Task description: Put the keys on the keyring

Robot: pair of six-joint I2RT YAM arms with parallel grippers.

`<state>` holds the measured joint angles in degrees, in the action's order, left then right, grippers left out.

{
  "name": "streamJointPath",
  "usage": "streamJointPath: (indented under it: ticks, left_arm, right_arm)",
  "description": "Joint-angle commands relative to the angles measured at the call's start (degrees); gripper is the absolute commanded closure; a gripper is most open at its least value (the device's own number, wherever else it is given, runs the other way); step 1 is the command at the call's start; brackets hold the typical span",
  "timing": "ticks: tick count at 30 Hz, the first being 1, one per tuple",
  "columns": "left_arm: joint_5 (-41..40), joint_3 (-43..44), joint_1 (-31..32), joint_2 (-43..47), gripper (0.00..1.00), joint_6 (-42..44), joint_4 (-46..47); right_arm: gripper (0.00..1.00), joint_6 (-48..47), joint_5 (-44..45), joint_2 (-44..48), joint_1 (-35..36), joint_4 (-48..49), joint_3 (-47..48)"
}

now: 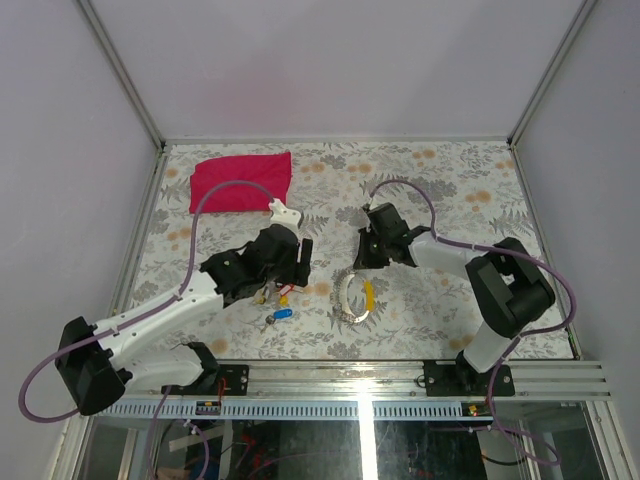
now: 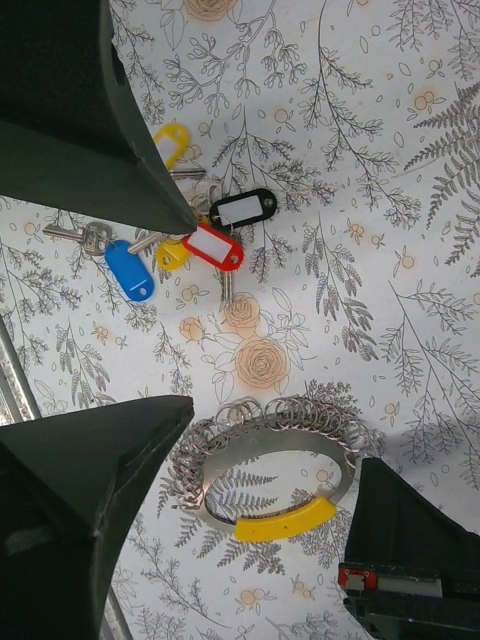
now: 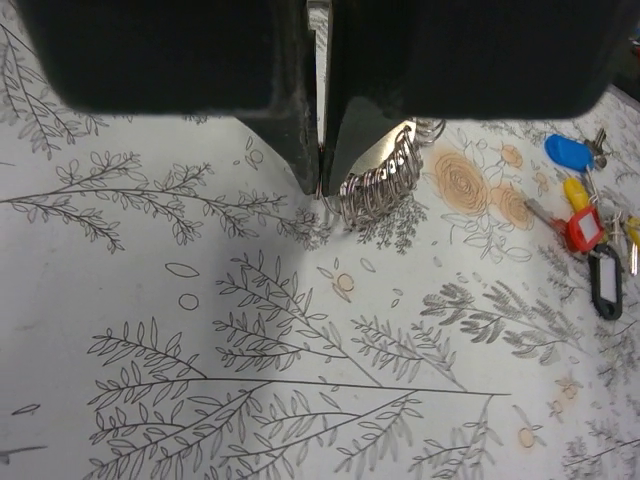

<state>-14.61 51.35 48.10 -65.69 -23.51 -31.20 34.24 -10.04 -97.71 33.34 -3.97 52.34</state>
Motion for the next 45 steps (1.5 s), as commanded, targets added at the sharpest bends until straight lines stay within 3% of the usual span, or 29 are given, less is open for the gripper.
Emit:
streamJointPath:
  ticks: [1,8,14,18,22,26,31,45]
  left_arm:
    - [-1.80,1.20,-0.21,3.53,0.34,0.98,3.95]
    - [-3.45,2.53,-0.26,11.65,0.36,1.88,7.10]
    - [1.54,2.87,-0.28,16.10,0.32,6.47,13.01]
    - [4.41,6.80,-0.26,16.37,0.28,10.30,11.85]
    - [10.49,9.20,-0.28,16.43,0.30,13.56,13.02]
    - [16.08,8.93,-0.25,16.37,0.35,15.77,16.45]
    - [21.46,10.37,-0.28,14.39,0.40,16.83,18.60]
    - [21.86,11.75,-0.28,10.85,0.46,13.67,21.59]
  right_arm:
    - [1.00,-9.93,-0.57,8.55,0.32,-0.55,2.62]
    - [1.00,-24.91,-7.55,20.53,0.42,-3.37,3.26]
    - [1.00,-35.12,-13.41,29.44,0.41,-3.07,4.87]
    - [1.00,-41.69,-16.10,34.38,0.44,-1.95,5.09]
    - [1.00,-45.80,-19.95,38.87,0.43,2.16,2.93]
    - [1.00,-47.77,-23.65,43.63,0.49,7.93,0.50]
    - [1.00,-48.49,-29.04,44.98,0.45,8.07,2.40]
    - [1.00,-40.10,-37.03,46.05,0.42,14.60,1.88]
